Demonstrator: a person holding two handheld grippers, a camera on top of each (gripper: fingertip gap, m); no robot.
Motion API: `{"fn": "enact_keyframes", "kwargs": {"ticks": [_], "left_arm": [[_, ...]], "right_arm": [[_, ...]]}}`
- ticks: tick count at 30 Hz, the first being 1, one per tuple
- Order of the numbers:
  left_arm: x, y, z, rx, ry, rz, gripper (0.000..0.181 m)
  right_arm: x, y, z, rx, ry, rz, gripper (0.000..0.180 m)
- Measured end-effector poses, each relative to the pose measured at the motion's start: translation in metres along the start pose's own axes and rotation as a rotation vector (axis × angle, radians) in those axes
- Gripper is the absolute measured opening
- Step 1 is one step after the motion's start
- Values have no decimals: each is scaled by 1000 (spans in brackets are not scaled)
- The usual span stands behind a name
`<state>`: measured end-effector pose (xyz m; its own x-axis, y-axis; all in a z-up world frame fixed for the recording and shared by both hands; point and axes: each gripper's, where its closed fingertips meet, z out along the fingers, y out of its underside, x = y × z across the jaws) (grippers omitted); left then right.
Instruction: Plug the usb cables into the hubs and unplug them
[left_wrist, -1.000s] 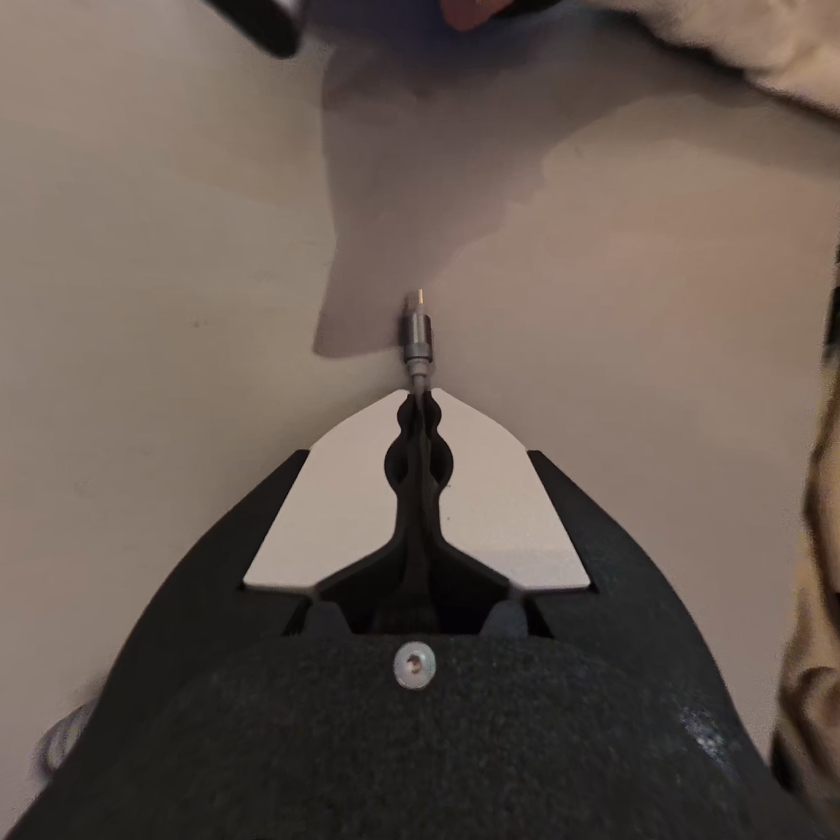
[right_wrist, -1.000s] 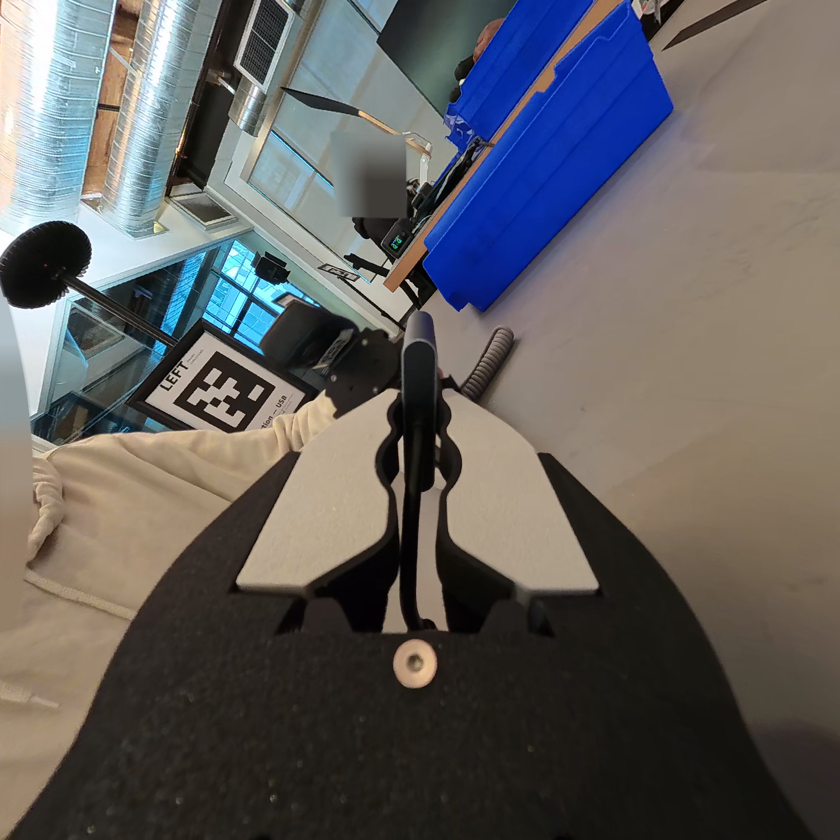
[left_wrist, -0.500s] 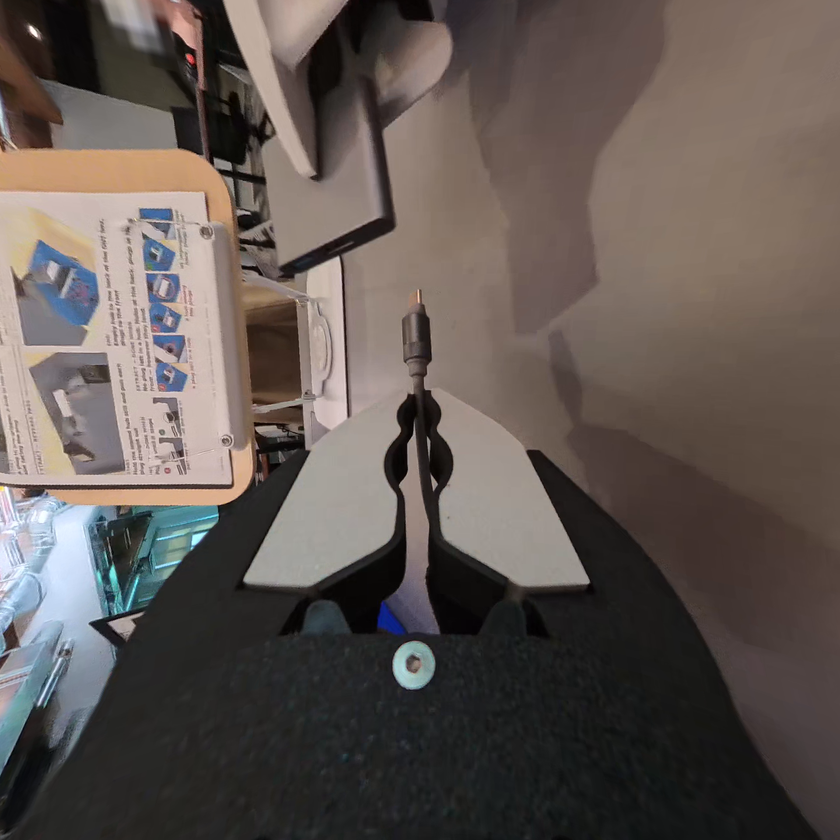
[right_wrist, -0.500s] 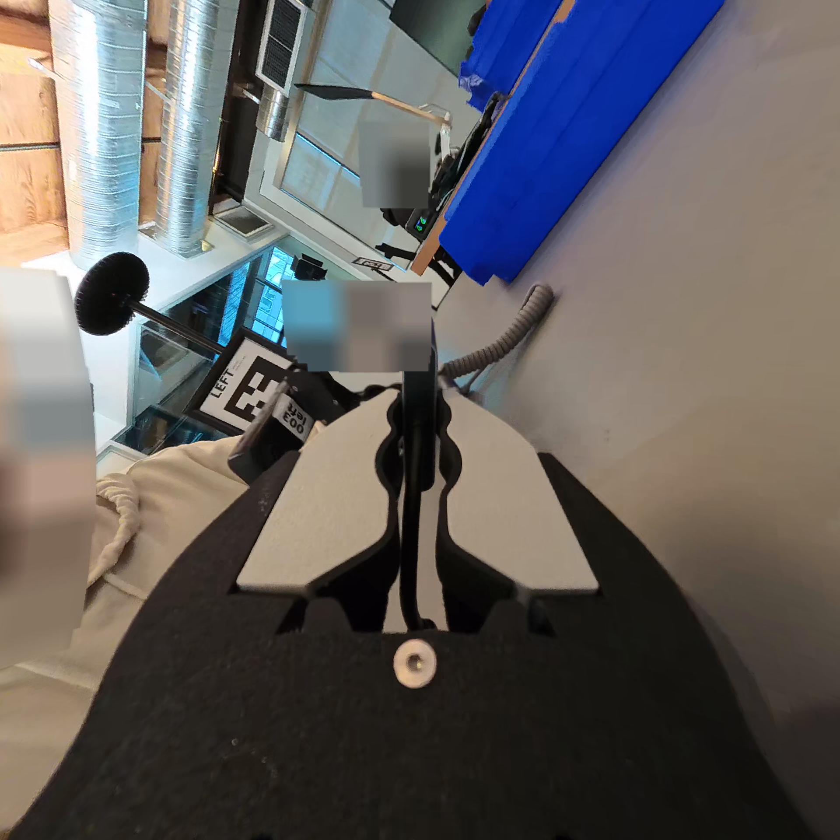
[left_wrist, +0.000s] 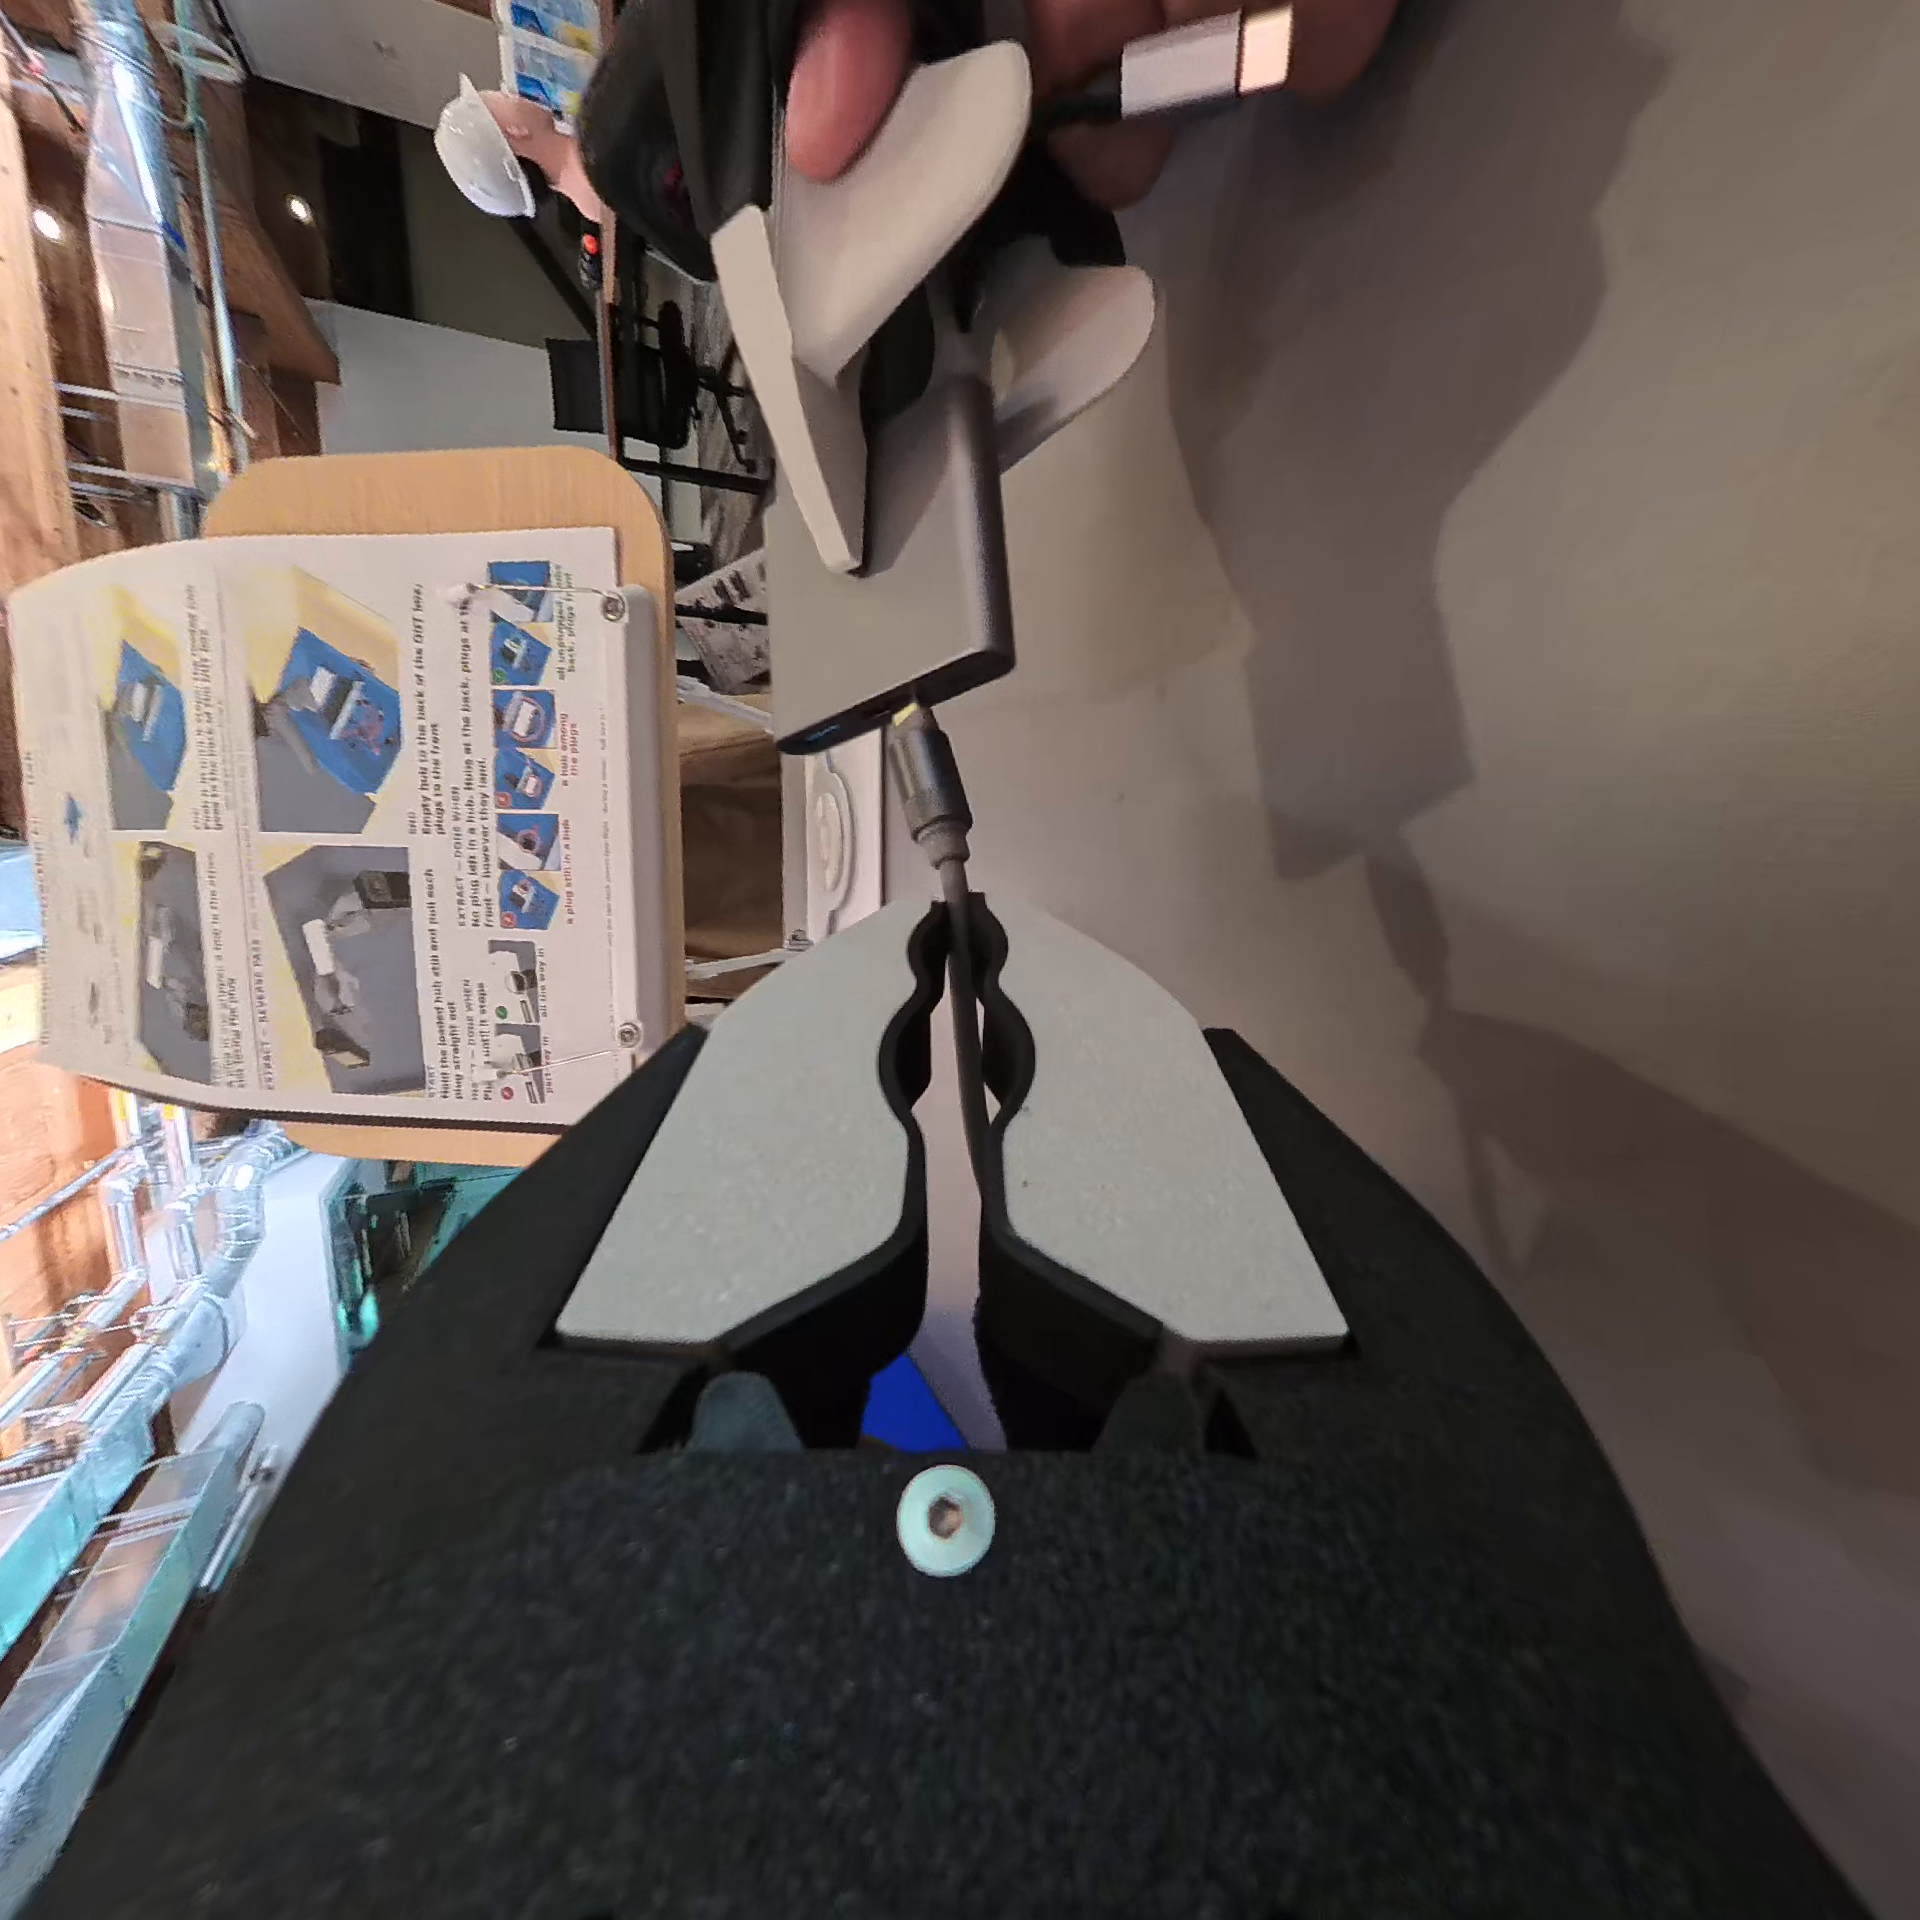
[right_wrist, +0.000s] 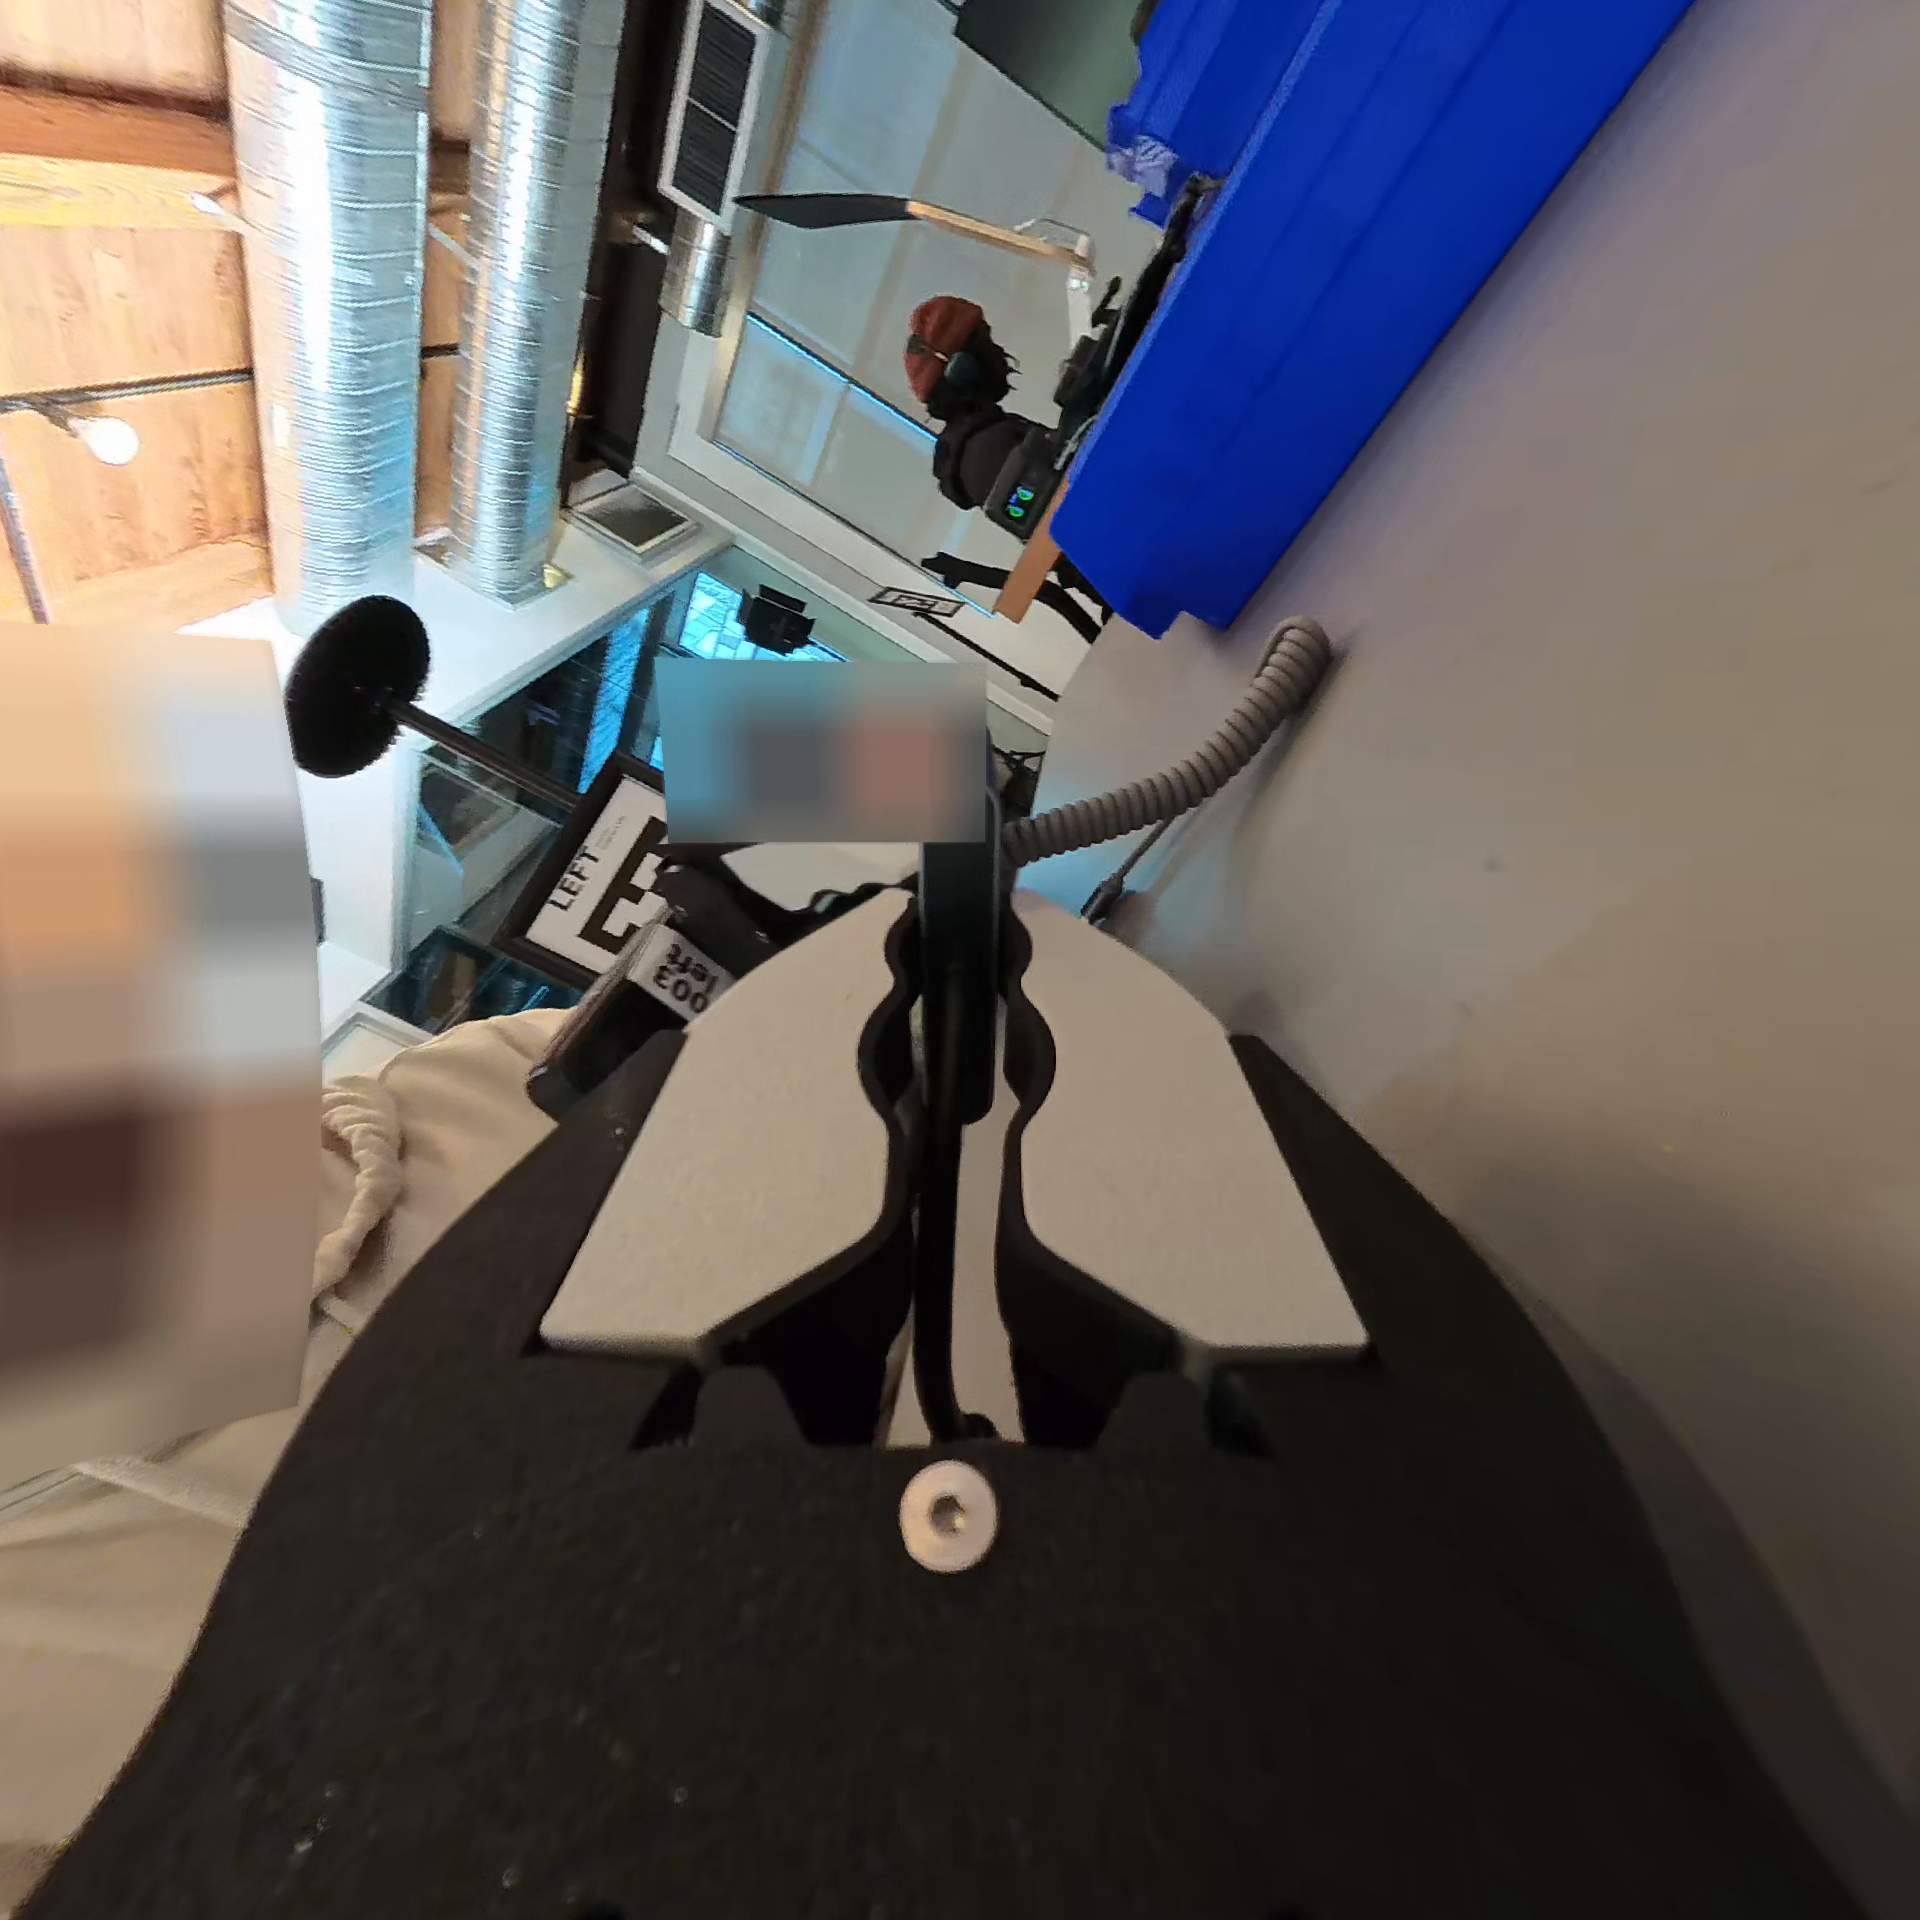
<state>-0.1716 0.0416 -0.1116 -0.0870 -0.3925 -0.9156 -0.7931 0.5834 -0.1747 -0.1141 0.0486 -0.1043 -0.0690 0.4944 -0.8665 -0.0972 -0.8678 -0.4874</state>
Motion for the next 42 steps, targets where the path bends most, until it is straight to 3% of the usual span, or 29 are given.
{"fn": "enact_keyframes", "kwargs": {"ticks": [42], "left_arm": [[3,-8,-2,-7,-29,117,3]], "right_arm": [[2,1,-3,-4,-23,49,12]]}}
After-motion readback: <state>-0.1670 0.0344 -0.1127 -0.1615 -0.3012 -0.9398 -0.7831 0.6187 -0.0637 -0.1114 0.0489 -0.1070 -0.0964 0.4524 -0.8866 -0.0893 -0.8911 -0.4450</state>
